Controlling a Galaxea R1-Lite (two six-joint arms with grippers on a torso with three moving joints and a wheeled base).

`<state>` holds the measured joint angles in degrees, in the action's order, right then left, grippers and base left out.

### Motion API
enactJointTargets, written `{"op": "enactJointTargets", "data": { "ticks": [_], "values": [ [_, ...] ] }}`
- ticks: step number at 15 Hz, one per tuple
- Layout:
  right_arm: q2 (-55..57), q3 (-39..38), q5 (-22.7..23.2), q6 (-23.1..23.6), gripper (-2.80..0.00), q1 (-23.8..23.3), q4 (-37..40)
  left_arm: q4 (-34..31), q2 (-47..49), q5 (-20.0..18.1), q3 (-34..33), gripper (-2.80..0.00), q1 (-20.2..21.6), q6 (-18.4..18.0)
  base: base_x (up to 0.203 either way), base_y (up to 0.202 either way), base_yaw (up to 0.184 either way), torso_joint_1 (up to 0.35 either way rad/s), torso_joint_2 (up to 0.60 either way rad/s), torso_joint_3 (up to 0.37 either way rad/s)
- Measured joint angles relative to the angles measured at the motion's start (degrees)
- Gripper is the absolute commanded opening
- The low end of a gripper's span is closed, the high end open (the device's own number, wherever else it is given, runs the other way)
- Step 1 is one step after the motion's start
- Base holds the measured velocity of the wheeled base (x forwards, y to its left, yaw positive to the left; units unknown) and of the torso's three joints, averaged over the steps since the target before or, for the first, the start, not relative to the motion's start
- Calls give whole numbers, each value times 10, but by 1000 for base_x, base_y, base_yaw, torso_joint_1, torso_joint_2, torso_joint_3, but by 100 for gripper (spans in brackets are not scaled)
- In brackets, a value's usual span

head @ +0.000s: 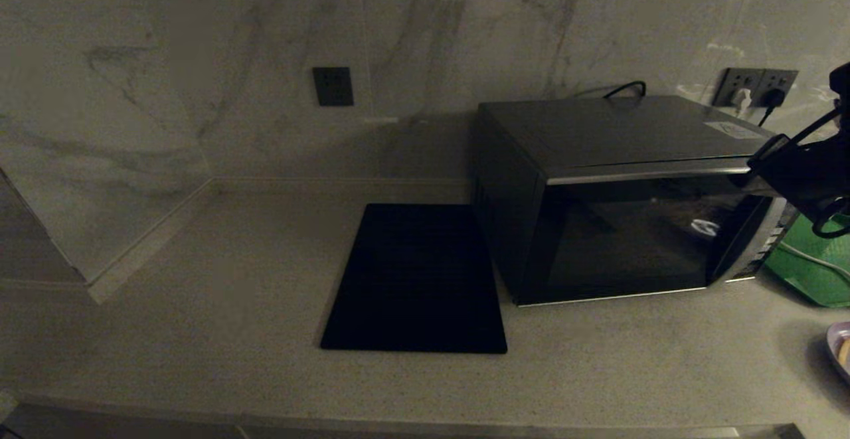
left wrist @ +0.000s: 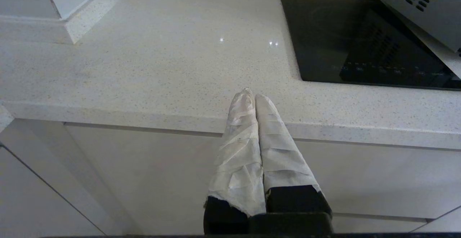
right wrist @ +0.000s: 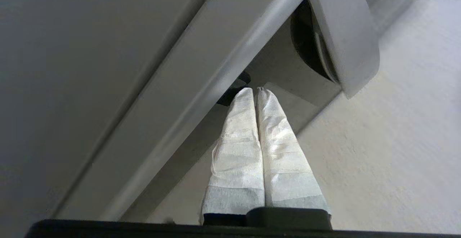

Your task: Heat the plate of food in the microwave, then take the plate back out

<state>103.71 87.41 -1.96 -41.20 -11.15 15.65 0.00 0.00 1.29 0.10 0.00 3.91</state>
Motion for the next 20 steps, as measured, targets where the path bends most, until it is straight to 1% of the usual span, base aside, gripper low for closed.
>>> {"op": "enactJointTargets", "data": {
  "ticks": [7, 10, 13, 16, 20],
  "values": [
    [4, -15, -3, -1, -280, -1, -24, 0, 0, 0, 0, -280, 0, 0, 0, 0, 0, 0, 0, 0],
    [-46, -59, -2, 7, -280, -8, -25, 0, 0, 0, 0, -280, 0, 0, 0, 0, 0, 0, 0, 0],
    [-126, -122, -4, 35, -280, -16, -17, 0, 0, 0, 0, -280, 0, 0, 0, 0, 0, 0, 0, 0],
    [-220, -172, -5, 57, -280, -34, 28, 0, 0, 0, 0, -280, 0, 0, 0, 0, 0, 0, 0, 0],
    [-361, -213, -6, 104, -280, -44, 157, 0, 0, 0, 0, -280, 0, 0, 0, 0, 0, 0, 0, 0]
  ]
}}
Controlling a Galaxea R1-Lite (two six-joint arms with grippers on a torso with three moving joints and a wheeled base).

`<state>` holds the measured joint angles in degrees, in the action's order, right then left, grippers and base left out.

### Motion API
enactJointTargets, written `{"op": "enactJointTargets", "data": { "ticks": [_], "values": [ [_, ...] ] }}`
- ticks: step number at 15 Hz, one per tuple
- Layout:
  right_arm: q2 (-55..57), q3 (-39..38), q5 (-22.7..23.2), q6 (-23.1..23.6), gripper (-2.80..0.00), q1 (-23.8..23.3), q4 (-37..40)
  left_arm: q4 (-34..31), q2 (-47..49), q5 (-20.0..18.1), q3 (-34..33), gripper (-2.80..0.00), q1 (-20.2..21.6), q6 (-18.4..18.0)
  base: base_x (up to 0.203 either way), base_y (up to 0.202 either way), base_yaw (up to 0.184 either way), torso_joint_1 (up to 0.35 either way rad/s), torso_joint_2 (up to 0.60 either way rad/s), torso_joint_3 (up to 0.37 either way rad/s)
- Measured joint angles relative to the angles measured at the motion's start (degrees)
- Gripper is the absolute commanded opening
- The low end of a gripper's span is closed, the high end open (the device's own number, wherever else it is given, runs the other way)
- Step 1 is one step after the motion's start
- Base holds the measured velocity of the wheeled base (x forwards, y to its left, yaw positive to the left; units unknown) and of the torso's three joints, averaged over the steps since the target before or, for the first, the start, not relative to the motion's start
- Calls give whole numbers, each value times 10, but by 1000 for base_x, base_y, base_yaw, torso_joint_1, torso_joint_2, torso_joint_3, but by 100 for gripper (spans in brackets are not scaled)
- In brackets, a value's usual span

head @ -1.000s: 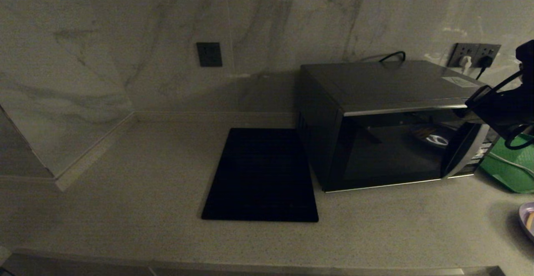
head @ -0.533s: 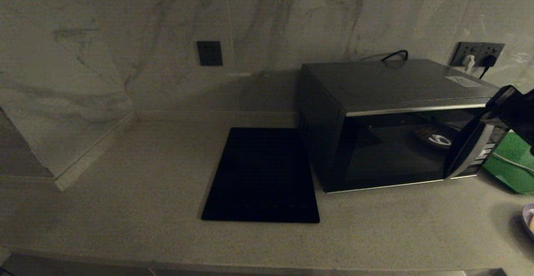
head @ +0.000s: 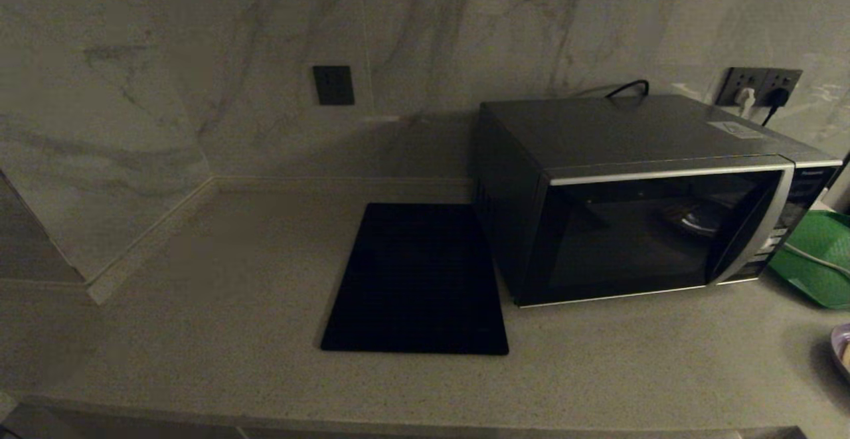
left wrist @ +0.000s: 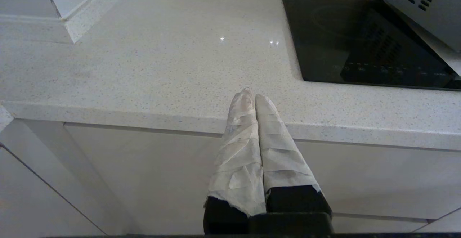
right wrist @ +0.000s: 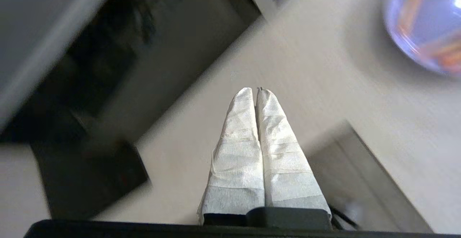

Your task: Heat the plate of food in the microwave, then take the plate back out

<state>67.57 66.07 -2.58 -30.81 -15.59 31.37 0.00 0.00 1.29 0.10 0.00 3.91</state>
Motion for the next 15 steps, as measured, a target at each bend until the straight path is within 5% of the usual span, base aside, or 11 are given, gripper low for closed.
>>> {"op": "enactJointTargets", "data": {
  "ticks": [5, 15],
  "values": [
    [-189, 6, 0, 47, -280, 35, 197, 0, 0, 0, 0, -280, 0, 0, 0, 0, 0, 0, 0, 0],
    [-506, 10, 2, 193, -280, 132, 417, 0, 0, 0, 0, -280, 0, 0, 0, 0, 0, 0, 0, 0]
  ]
}}
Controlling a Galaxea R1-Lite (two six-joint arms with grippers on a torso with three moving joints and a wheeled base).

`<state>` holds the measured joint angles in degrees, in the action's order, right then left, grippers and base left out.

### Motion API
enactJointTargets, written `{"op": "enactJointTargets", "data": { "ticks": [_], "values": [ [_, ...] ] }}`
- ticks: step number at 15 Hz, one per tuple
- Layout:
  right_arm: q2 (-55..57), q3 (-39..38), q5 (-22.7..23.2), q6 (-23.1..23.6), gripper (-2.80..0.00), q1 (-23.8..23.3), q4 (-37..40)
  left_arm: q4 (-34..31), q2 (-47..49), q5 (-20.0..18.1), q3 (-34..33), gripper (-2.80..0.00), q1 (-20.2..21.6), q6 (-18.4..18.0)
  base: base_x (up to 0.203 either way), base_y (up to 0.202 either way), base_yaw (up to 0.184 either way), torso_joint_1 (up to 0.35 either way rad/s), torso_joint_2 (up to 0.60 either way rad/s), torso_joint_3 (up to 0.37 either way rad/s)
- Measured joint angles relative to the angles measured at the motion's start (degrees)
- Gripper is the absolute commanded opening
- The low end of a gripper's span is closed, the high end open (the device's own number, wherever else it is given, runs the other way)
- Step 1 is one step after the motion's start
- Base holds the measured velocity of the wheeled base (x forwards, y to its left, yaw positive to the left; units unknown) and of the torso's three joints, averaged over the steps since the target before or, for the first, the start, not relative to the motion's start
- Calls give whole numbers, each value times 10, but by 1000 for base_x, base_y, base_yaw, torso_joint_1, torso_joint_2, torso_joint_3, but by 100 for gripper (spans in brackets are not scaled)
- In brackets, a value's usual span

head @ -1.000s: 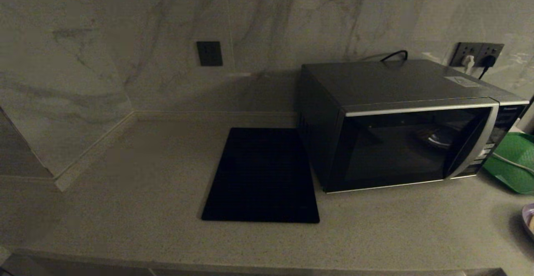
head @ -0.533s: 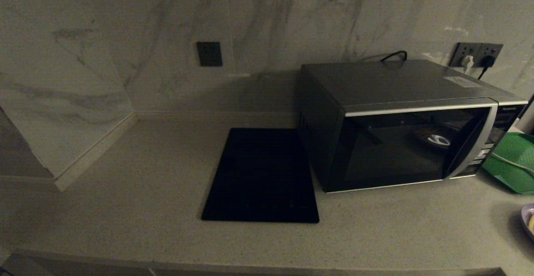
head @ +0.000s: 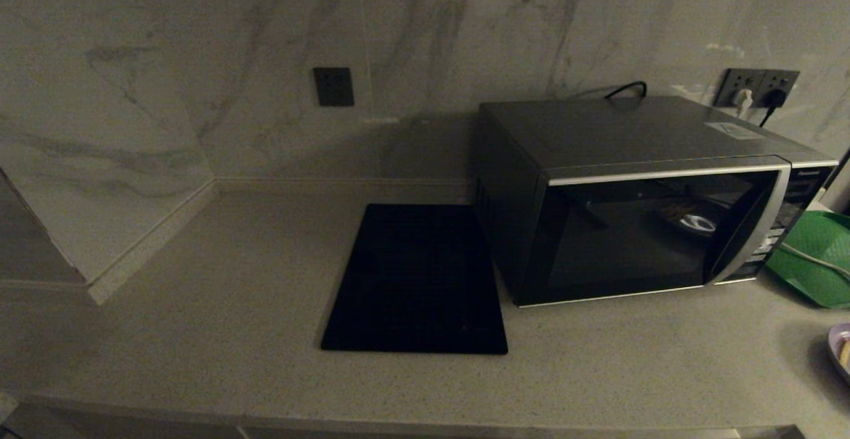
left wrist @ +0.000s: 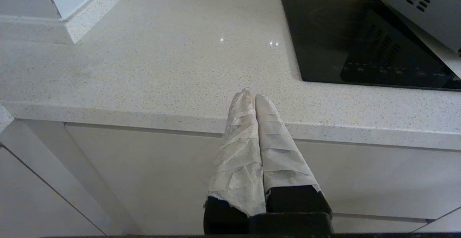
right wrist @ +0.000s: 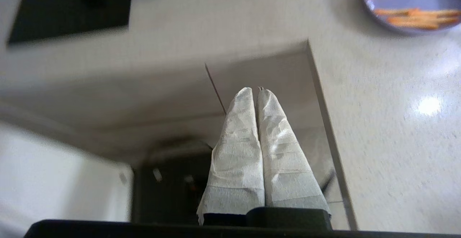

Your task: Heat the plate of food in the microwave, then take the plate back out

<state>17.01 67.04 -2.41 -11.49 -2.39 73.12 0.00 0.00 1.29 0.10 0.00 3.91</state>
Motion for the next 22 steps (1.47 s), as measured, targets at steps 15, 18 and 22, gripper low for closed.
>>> {"op": "enactJointTargets", "data": {
  "ticks": [15, 18, 22],
  "values": [
    [-170, -482, -115, 72, -280, 21, -469, 0, 0, 0, 0, -280, 0, 0, 0, 0, 0, 0, 0, 0],
    [-170, -554, -91, 85, -280, 21, -545, 0, 0, 0, 0, -280, 0, 0, 0, 0, 0, 0, 0, 0],
    [-170, -623, -88, 112, -280, 21, -686, 0, 0, 0, 0, -280, 0, 0, 0, 0, 0, 0, 0, 0]
  ]
}}
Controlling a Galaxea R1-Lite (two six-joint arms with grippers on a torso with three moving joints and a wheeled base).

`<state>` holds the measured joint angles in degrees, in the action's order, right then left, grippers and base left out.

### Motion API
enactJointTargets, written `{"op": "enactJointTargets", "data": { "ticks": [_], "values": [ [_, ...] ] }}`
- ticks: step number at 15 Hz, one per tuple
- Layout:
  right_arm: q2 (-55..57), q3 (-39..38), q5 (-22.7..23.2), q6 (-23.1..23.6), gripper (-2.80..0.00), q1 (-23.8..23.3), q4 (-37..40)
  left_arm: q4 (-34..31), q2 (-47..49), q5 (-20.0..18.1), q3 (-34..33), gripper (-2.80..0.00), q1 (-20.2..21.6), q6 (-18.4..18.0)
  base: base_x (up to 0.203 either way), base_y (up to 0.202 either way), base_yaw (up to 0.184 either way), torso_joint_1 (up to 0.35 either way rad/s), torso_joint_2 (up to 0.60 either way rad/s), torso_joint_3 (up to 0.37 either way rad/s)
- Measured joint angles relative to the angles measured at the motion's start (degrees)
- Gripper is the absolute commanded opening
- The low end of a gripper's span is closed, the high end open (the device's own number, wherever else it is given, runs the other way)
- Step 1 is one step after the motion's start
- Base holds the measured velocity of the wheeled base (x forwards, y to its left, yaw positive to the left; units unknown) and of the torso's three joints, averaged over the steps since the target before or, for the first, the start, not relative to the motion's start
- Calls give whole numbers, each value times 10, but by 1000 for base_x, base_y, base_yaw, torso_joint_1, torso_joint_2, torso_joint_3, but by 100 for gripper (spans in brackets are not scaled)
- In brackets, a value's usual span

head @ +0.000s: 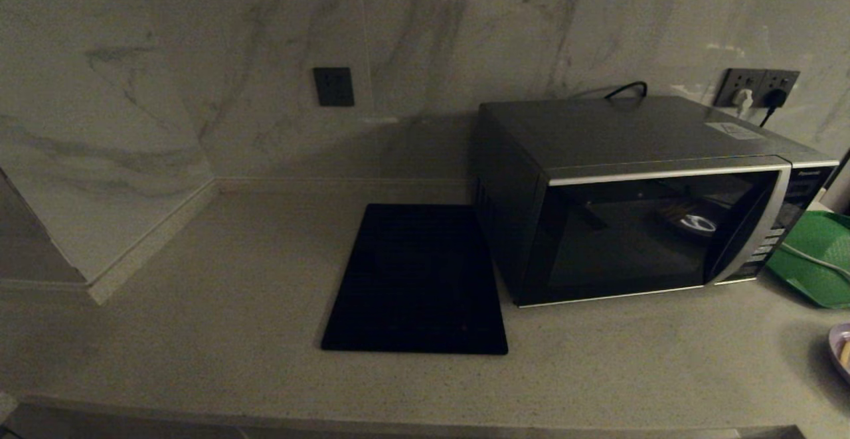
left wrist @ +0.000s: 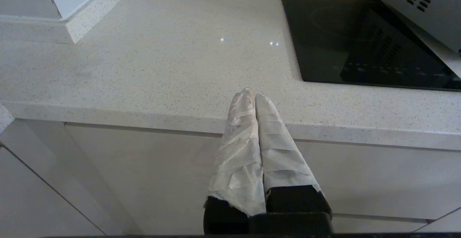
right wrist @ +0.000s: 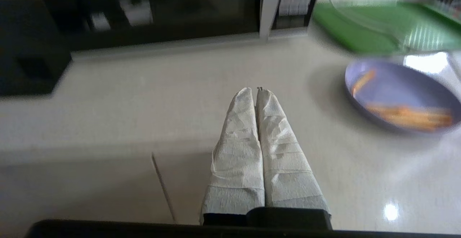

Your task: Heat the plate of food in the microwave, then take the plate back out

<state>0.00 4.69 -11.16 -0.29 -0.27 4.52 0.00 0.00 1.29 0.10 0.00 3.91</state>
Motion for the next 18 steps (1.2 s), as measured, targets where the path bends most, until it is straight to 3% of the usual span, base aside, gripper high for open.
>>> {"op": "enactJointTargets", "data": {
  "ticks": [8, 14, 18],
  "values": [
    [0, -30, 111, 11, -280, 0, -14, 0, 0, 0, 0, -280, 0, 0, 0, 0, 0, 0, 0, 0],
    [0, -46, 109, -34, -280, 1, -45, 0, 0, 0, 0, -280, 0, 0, 0, 0, 0, 0, 0, 0],
    [0, -46, 108, -39, -280, 1, -45, 0, 0, 0, 0, -280, 0, 0, 0, 0, 0, 0, 0, 0]
  ]
}}
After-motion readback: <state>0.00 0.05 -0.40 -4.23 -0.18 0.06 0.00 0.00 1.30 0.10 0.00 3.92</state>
